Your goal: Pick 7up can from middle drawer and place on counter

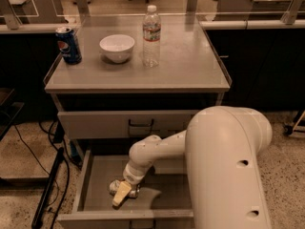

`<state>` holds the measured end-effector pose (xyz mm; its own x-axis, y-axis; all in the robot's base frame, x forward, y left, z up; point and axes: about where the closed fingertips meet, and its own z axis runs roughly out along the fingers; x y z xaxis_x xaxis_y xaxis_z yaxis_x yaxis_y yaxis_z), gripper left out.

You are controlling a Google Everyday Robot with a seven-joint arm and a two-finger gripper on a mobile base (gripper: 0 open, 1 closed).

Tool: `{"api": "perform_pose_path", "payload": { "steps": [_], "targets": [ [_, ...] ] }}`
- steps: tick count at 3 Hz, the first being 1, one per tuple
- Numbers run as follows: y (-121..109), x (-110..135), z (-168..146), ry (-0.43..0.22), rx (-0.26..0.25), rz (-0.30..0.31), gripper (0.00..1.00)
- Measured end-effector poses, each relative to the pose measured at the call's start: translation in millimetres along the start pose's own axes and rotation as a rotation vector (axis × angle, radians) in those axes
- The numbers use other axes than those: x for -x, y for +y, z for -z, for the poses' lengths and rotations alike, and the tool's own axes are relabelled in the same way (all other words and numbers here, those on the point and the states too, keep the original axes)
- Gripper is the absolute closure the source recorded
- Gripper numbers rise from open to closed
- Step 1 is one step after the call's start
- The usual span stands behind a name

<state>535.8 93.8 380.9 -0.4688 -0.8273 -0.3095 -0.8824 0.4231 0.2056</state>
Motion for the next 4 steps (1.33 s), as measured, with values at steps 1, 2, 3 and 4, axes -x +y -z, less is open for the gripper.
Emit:
{"api": "perform_pose_path", "payload": {
  "steps": [1,2,3,4],
  "targets": [
    [-8,-4,-6,0.009,-0.002,-0.025,0.00],
    [-10,-9,-18,0.035,0.004,-0.037,0.00],
    [-10,-10,-21,0.040,0.006,-0.039,0.13],
    [-10,-10,-21,0.040,0.006,-0.039,0.36]
  ]
}}
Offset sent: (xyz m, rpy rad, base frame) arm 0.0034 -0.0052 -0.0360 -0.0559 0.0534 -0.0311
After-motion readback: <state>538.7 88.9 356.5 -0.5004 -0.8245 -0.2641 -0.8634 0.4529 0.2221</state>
